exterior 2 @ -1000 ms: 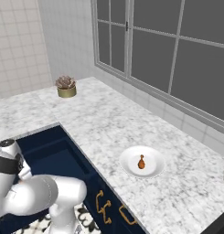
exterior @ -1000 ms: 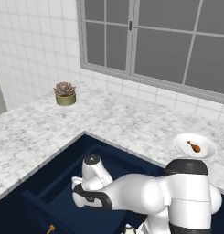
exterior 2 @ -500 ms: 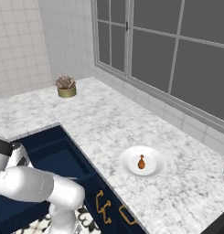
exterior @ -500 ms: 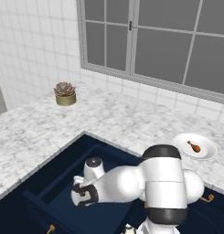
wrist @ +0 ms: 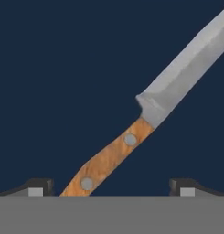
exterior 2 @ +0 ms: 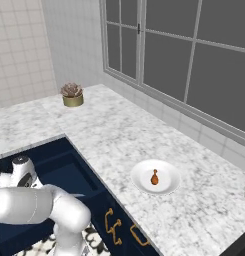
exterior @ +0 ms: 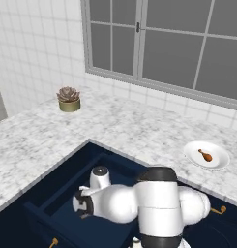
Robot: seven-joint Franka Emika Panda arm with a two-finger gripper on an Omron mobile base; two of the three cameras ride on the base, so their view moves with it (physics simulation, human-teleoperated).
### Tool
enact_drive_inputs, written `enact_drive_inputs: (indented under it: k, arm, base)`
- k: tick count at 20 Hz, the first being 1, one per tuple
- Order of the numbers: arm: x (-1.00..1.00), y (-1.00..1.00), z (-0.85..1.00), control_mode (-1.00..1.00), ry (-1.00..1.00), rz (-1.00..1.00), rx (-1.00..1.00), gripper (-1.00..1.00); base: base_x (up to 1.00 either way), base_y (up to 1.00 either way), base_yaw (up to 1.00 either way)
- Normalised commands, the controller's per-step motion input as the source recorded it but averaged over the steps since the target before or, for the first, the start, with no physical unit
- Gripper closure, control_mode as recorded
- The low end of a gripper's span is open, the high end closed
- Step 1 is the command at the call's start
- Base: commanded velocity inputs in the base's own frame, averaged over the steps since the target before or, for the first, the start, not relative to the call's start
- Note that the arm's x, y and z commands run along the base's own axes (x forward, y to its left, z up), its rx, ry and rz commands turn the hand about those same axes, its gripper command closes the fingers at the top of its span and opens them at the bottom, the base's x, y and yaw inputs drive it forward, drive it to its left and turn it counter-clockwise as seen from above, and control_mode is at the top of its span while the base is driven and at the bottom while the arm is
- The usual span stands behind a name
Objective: Pick up the knife from the drawer and place it on the cutting board. Then place the meat from the plate to the cutting board.
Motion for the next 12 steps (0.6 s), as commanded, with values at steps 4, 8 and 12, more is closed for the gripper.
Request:
enact_drive_inputs:
  k: [4, 8, 12]
  arm:
    - [0.13, 0.09, -0.23, -1.0, 0.04, 0.0, 0.0, -1.0]
    - [0.29, 0.26, -0.33, -1.0, 0.05, 0.0, 0.0, -1.0]
    - [0.42, 0.27, -0.43, -1.0, 0.04, 0.0, 0.0, -1.0]
  base:
    - [0.0, 0.0, 0.0]
    - [0.0, 0.0, 0.0]
    - [0.0, 0.0, 0.0]
